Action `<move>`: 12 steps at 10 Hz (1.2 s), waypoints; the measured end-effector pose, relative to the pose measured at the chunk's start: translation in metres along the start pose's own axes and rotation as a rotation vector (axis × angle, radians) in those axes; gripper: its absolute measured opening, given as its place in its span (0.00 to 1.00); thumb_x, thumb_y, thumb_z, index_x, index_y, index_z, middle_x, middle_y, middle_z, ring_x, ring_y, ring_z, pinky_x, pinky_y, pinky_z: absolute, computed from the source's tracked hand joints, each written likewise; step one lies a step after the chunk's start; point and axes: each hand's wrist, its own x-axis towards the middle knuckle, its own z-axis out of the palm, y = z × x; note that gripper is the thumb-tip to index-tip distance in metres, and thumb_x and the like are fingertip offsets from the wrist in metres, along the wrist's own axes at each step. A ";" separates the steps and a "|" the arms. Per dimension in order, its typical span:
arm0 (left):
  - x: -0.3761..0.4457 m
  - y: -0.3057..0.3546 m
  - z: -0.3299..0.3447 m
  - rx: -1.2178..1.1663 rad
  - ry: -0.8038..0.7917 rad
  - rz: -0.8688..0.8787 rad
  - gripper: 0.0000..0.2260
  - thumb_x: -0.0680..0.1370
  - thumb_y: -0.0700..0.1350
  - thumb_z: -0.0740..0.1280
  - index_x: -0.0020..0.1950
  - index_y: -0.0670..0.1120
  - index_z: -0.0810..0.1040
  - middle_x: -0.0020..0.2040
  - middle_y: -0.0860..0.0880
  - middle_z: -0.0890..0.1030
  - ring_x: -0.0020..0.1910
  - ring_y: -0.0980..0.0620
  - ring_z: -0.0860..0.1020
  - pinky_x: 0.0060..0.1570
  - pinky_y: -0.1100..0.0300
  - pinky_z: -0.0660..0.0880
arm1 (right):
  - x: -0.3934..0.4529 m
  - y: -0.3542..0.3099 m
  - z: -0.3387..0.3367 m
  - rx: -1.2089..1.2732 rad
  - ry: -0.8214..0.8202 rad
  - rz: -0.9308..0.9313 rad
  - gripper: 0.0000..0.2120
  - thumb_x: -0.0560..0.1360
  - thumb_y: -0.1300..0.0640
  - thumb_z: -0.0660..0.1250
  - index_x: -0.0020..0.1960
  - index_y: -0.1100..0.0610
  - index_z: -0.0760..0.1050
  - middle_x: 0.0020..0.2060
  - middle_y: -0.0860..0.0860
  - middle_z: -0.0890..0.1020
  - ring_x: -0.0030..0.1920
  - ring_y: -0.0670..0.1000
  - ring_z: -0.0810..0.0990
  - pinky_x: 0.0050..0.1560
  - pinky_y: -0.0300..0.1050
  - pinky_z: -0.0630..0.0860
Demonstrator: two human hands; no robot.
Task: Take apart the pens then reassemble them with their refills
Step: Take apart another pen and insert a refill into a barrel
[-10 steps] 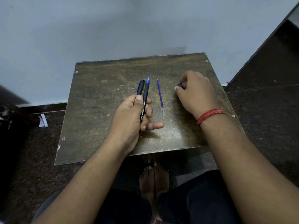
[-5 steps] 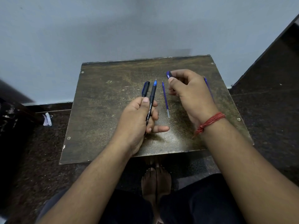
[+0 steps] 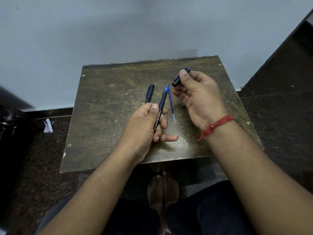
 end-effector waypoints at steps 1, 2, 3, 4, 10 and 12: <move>-0.001 0.000 0.000 0.006 -0.021 -0.008 0.13 0.86 0.46 0.55 0.51 0.40 0.74 0.31 0.46 0.73 0.18 0.57 0.60 0.29 0.55 0.80 | 0.001 0.002 0.000 -0.033 0.012 -0.014 0.04 0.78 0.60 0.70 0.46 0.59 0.75 0.37 0.52 0.84 0.38 0.50 0.81 0.45 0.45 0.81; -0.001 0.000 0.002 0.020 -0.040 -0.006 0.13 0.85 0.46 0.55 0.51 0.39 0.73 0.31 0.45 0.73 0.18 0.57 0.60 0.28 0.56 0.80 | 0.001 0.002 -0.001 -0.053 0.010 -0.023 0.05 0.78 0.60 0.70 0.49 0.60 0.75 0.37 0.52 0.84 0.38 0.50 0.81 0.43 0.44 0.81; -0.002 0.001 0.002 0.027 -0.048 -0.010 0.13 0.85 0.46 0.55 0.51 0.39 0.73 0.31 0.45 0.73 0.18 0.57 0.60 0.28 0.56 0.80 | 0.001 0.003 -0.001 -0.093 -0.004 -0.032 0.05 0.77 0.60 0.71 0.50 0.60 0.76 0.37 0.52 0.84 0.38 0.50 0.81 0.43 0.44 0.81; -0.002 0.001 0.001 0.026 -0.049 -0.011 0.13 0.85 0.46 0.55 0.51 0.39 0.73 0.31 0.45 0.73 0.18 0.57 0.60 0.28 0.56 0.80 | 0.000 0.004 0.000 -0.153 -0.050 -0.035 0.04 0.77 0.60 0.71 0.48 0.58 0.76 0.38 0.53 0.83 0.37 0.49 0.80 0.42 0.45 0.80; 0.001 -0.003 -0.006 0.029 0.107 0.104 0.13 0.86 0.45 0.54 0.48 0.41 0.73 0.27 0.49 0.71 0.16 0.59 0.60 0.23 0.59 0.78 | -0.014 0.017 0.023 -0.549 -0.244 -0.240 0.07 0.77 0.64 0.68 0.55 0.57 0.75 0.44 0.67 0.81 0.42 0.62 0.83 0.49 0.62 0.81; 0.008 -0.002 -0.005 0.105 0.196 0.189 0.15 0.86 0.45 0.53 0.47 0.36 0.71 0.23 0.51 0.70 0.18 0.54 0.62 0.22 0.62 0.68 | -0.025 0.027 0.031 -0.674 -0.239 -0.231 0.23 0.78 0.58 0.68 0.70 0.48 0.68 0.45 0.53 0.79 0.31 0.51 0.79 0.28 0.47 0.78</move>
